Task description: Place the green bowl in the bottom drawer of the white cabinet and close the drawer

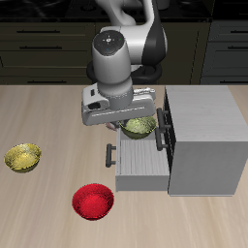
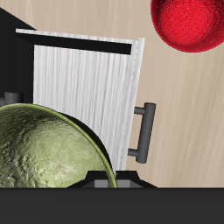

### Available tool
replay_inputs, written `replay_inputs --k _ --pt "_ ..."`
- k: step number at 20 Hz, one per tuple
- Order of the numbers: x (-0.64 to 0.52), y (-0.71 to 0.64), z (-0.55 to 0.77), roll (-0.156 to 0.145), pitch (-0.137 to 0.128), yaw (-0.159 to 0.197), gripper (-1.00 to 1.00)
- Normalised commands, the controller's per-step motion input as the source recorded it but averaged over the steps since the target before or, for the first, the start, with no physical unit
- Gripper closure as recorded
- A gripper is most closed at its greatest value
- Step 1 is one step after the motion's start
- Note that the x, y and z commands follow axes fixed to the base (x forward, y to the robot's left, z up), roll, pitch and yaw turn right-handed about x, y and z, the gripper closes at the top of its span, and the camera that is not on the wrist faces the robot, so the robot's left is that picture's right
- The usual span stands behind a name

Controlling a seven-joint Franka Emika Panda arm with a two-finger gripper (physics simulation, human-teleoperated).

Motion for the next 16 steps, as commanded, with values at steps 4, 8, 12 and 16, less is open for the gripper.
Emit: replay_inputs --k 4,8,12,16 --pt "-0.02 -0.03 -0.09 -0.016 0.014 0.014 1.0" --pt "0.01 -0.03 -0.11 -0.016 0.018 0.015 1.0" --pt "0.06 -0.02 -0.14 -0.024 0.03 0.022 1.0" --pt "0.05 -0.03 -0.13 -0.007 0.018 0.006 1.0"
